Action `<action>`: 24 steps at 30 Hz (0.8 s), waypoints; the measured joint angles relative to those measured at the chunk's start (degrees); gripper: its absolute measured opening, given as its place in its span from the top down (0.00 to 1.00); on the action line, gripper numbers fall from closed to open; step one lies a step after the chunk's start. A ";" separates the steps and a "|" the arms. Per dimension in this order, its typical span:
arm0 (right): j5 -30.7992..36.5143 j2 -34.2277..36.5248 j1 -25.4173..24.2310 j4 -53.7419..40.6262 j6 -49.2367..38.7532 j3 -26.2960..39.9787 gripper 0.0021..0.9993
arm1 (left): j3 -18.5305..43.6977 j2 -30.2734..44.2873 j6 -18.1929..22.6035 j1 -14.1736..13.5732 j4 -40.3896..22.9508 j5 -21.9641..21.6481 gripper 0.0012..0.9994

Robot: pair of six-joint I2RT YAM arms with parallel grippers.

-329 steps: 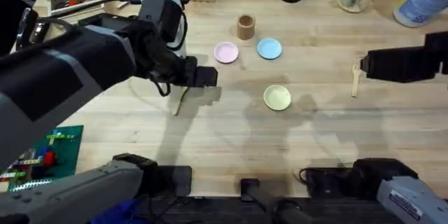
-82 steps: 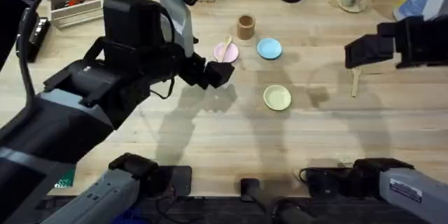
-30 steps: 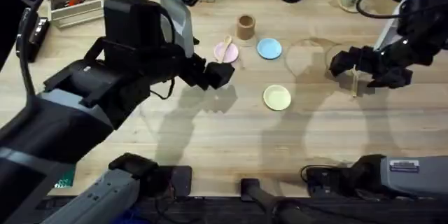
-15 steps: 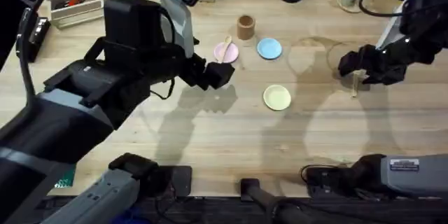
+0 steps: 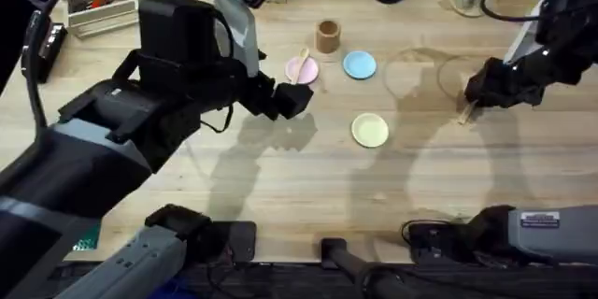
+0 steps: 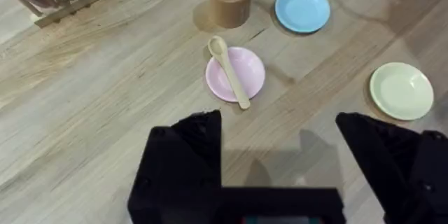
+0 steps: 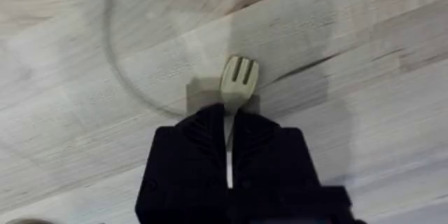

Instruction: Pick up a utensil and set it on the pink plate, then put the other utensil in the container.

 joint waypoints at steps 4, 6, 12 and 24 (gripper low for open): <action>-2.29 0.02 -0.40 -0.31 -1.77 0.38 0.97 | 0.00 -0.02 0.00 0.00 0.00 0.00 0.01; -5.40 0.10 -0.36 -0.52 -2.73 0.66 0.97 | 0.00 0.00 0.00 0.00 0.00 0.00 0.01; -13.31 -0.04 0.02 -0.90 -5.25 3.99 0.97 | -0.02 0.00 0.00 0.00 0.01 0.00 0.01; -32.21 -5.47 2.63 -0.28 -12.85 12.65 0.97 | -0.02 0.00 0.00 0.00 0.01 0.00 0.01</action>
